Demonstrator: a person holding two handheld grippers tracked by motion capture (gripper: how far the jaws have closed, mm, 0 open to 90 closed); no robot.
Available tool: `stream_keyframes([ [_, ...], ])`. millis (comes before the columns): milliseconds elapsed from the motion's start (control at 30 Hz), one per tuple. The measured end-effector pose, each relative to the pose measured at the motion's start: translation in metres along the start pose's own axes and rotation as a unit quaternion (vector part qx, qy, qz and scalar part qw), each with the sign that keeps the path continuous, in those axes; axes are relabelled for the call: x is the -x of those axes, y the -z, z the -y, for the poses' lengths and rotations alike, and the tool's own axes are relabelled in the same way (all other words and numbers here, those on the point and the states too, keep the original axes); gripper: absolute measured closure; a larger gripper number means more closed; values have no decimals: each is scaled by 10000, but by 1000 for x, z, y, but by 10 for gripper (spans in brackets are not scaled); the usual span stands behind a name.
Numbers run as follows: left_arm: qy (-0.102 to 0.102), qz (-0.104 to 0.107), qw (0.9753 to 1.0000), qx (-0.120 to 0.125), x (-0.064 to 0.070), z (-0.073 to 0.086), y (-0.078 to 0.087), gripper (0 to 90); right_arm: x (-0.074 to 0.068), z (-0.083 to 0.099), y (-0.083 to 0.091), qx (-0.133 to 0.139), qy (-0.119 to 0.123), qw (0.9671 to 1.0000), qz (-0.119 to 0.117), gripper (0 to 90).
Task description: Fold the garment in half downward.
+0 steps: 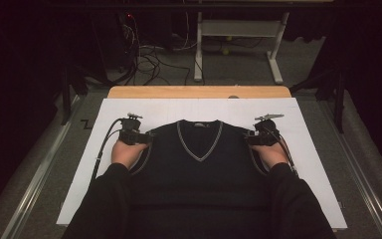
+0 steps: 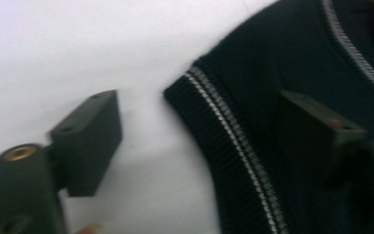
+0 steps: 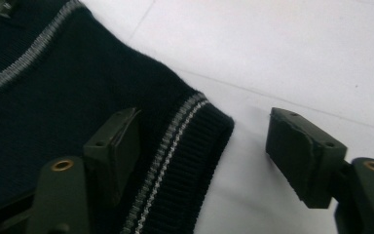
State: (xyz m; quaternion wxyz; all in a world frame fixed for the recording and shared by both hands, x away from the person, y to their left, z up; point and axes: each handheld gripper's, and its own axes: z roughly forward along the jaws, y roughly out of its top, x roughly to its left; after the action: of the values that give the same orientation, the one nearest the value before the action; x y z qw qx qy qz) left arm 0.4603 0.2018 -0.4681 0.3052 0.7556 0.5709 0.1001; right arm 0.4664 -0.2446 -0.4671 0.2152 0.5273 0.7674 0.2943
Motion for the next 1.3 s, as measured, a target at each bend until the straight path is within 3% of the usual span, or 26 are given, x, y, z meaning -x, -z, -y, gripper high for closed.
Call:
stream_keyframes([
  [67, -69, -54, 10000, 3, 2, 1, 0, 293, -1, 0, -1, 34, -58, 10000, 15, 351],
  [167, -119, 96, 9999, 7, 7, 1, 0, 456, -3, -1, -1, 37, -38, 10000, -9, 433],
  [233, -135, 91, 9999, 13, 10, 1, -1, 550, -6, -1, 0, 41, 11, 10000, -55, 540],
  [300, -146, 157, 9998, 25, 11, 2, -2, 580, -7, -2, 0, 43, 4, 10000, -66, 578],
  [333, -140, 219, 9997, 13, 11, 2, -2, 642, -7, -1, 1, 32, -41, 9999, -119, 658],
  [533, -144, 411, 9990, 17, 11, 2, -2, 728, -10, -3, 1, 67, 97, 9999, -103, 786],
  [667, -190, 379, 9980, 462, 10, -2, 11, 732, -10, -6, 7, 185, 102, 9998, -45, 791],
  [733, -246, 425, 9955, 809, 10, -5, 21, 732, -8, -12, 17, 417, 101, 9991, -5, 791],
  [833, -333, 360, 9933, 1047, 12, -13, 34, 732, -8, -19, 26, 624, 145, 9979, 88, 791],
  [867, -344, 367, 9917, 1183, 13, -17, 40, 733, -8, -27, 36, 854, 203, 9960, 142, 791],
  [967, -300, 389, 9864, 1570, 15, -27, 57, 732, -8, -37, 47, 1026, 255, 9942, 210, 791],
  [1100, -291, 379, 9796, 1953, 18, -38, 74, 732, -8, -51, 67, 1454, 251, 9884, 354, 794],
  [1133, -285, 419, 9758, 2125, 20, -42, 82, 732, -7, -56, 76, 1661, 228, 9851, 394, 794],
  [1167, -285, 419, 9758, 2125, 20, -42, 82, 732, -7, -56, 76, 1661, 228, 9851, 394, 794],
  [1200, -318, 416, 9741, 2201, 21, -44, 86, 732, -6, -61, 83, 1809, 221, 9824, 409, 794],
  [1300, -359, 422, 9701, 2365, 23, -49, 95, 732, -5, -67, 92, 1954, 173, 9799, 348, 794],
])
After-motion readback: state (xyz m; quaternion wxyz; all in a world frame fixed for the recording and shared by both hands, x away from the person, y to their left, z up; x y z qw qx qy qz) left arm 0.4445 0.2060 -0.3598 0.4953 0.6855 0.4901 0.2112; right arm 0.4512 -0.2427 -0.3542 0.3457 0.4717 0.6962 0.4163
